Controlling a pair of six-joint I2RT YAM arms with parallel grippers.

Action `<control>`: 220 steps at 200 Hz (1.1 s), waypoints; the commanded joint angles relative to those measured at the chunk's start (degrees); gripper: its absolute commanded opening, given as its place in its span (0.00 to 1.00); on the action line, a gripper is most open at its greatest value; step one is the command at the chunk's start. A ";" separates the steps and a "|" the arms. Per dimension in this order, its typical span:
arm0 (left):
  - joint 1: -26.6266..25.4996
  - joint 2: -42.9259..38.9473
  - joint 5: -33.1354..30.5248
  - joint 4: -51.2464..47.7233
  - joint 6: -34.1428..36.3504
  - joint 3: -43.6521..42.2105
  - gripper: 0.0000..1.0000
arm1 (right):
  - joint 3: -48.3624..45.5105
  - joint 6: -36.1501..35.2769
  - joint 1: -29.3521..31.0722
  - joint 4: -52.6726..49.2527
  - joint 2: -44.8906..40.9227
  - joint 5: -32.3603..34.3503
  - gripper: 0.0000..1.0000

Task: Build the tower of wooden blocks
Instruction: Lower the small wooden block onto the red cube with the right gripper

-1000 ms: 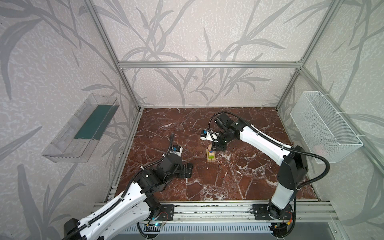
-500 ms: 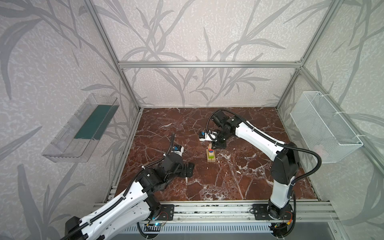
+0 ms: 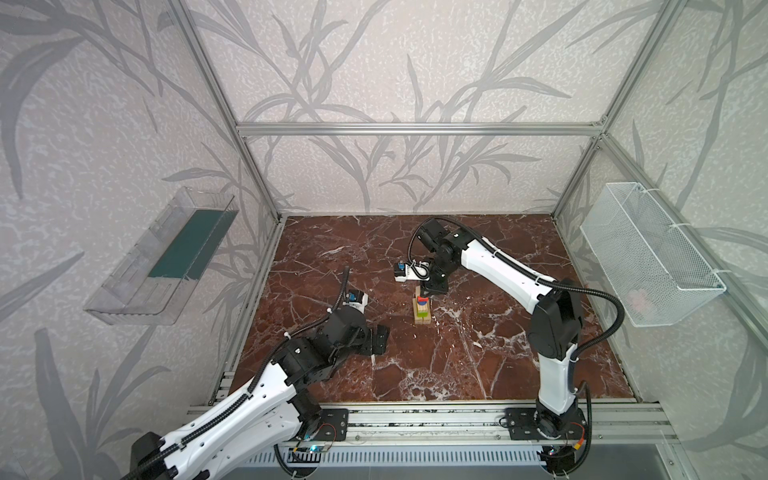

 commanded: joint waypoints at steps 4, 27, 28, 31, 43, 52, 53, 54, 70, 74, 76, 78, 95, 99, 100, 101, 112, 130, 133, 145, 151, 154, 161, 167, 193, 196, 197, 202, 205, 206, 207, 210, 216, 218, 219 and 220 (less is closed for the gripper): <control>0.37 0.04 -0.38 0.65 -0.63 -0.74 1.00 | 2.10 -2.55 -0.09 -3.65 1.25 0.73 0.18; 0.37 0.26 -0.26 0.83 -0.38 -0.67 1.00 | 2.72 -2.68 -0.10 -4.35 2.25 1.45 0.18; 0.37 0.28 -0.26 0.83 -0.42 -0.68 1.00 | 2.71 -2.68 -0.09 -4.36 2.29 1.45 0.18; 0.37 0.30 -0.30 0.83 -0.44 -0.62 1.00 | 2.78 -2.75 -0.09 -4.36 2.35 1.53 0.19; 0.37 0.31 -0.39 0.88 -0.44 -0.70 1.00 | 2.81 -3.01 -0.09 -4.36 2.43 1.28 0.19; 0.37 0.32 -0.35 0.92 -0.45 -0.83 1.00 | 2.87 -2.95 -0.09 -4.27 2.66 1.23 0.19; 0.37 0.31 -0.35 0.92 -0.45 -0.84 1.00 | 2.88 -2.95 -0.09 -4.32 2.72 1.25 0.19; 0.37 0.31 -0.35 0.92 -0.41 -0.85 1.00 | 2.88 -2.95 -0.09 -4.34 2.70 1.26 0.19; 0.43 0.44 -0.33 0.92 -0.45 -0.84 1.00 | 3.08 -2.97 0.00 -4.54 3.08 1.52 0.19; 0.46 0.41 -0.31 0.92 -0.44 -0.85 1.00 | 3.22 -3.04 0.00 -4.57 3.10 1.45 0.19; 0.46 0.46 -0.31 0.92 -0.38 -0.85 1.00 | 3.23 -3.04 0.00 -4.54 3.05 1.45 0.19; 0.46 0.43 -0.27 0.92 -0.37 -0.85 1.00 | 3.21 -3.06 0.00 -4.54 3.08 1.45 0.19; 0.46 0.48 -0.34 0.92 -0.50 -0.80 1.00 | 3.20 -3.16 0.15 -4.54 3.37 1.73 0.19; 0.46 0.42 -0.34 0.87 -0.48 -0.79 1.00 | 3.31 -3.17 0.18 -4.54 3.38 1.87 0.19; 0.46 0.45 -0.35 0.85 -0.47 -0.78 1.00 | 3.31 -3.19 0.17 -4.54 3.43 1.84 0.19; 0.46 0.47 -0.35 0.84 -0.46 -0.77 1.00 | 3.32 -3.16 0.26 -4.54 3.45 1.91 0.19; 0.46 0.47 -0.35 0.83 -0.54 -0.82 1.00 | 3.27 -3.31 0.40 -4.58 3.49 2.06 0.19; 0.46 0.44 -0.46 0.83 -0.62 -0.85 1.00 | 3.19 -3.61 0.71 -4.56 3.86 2.63 0.19; 0.46 0.44 -0.40 0.83 -0.58 -0.85 1.00 | 3.28 -3.57 0.85 -4.54 3.84 2.79 0.19; 0.53 0.49 -0.36 0.89 -0.58 -0.85 1.00 | 3.31 -3.64 0.94 -4.56 4.14 3.13 0.19; 0.53 0.44 -0.35 0.83 -0.61 -0.82 1.00 | 3.37 -3.65 0.96 -4.56 4.35 3.29 0.19; 0.50 0.43 -0.35 0.83 -0.55 -0.82 1.00 | 3.37 -3.65 0.96 -4.60 4.40 3.37 0.19; 0.54 0.47 -0.40 0.83 -0.56 -0.76 1.00 | 3.43 -3.73 1.05 -4.70 4.52 3.47 0.19; 0.54 0.46 -0.51 0.83 -0.52 -0.77 1.00 | 3.33 -3.75 1.19 -4.71 4.56 3.54 0.19; 0.54 0.48 -0.35 0.83 -0.56 -0.85 1.00 | 3.32 -3.74 1.23 -4.71 4.70 3.60 0.20; 0.54 0.48 -0.35 0.83 -0.62 -0.85 1.00 | 3.33 -3.75 1.23 -4.71 4.73 3.62 0.20; 0.54 0.48 -0.35 0.83 -0.62 -0.85 1.00 | 3.33 -3.75 1.23 -4.76 4.67 3.59 0.20; 0.54 0.41 -0.35 0.75 -0.63 -0.85 1.00 | 3.32 -3.75 1.23 -4.70 4.78 3.73 0.20; 0.54 0.47 -0.37 0.76 -0.61 -0.85 1.00 | 3.32 -3.79 1.33 -4.71 4.75 3.73 0.20; 0.54 0.48 -0.36 0.75 -0.62 -0.85 1.00 | 3.32 -3.76 1.32 -4.71 4.77 3.78 0.20; 0.54 0.44 -0.35 0.70 -0.62 -0.81 1.00 | 3.32 -3.75 1.27 -4.71 4.78 3.80 0.20; 0.54 0.40 -0.33 0.63 -0.63 -0.80 1.00 | 3.35 -3.81 1.34 -4.67 4.78 3.82 0.20; 0.54 0.40 -0.35 0.65 -0.63 -0.85 1.00 | 3.32 -3.75 1.36 -4.67 4.74 3.84 0.20; 0.59 0.35 -0.35 0.59 -0.54 -0.81 1.00 | 3.32 -3.74 1.33 -4.66 4.76 3.89 0.20; 0.61 0.33 -0.35 0.58 -0.58 -0.83 1.00 | 3.32 -3.74 1.36 -4.64 4.78 3.90 0.20; 0.58 0.32 -0.35 0.57 -0.56 -0.84 1.00 | 3.36 -3.74 1.34 -4.63 4.78 3.90 0.21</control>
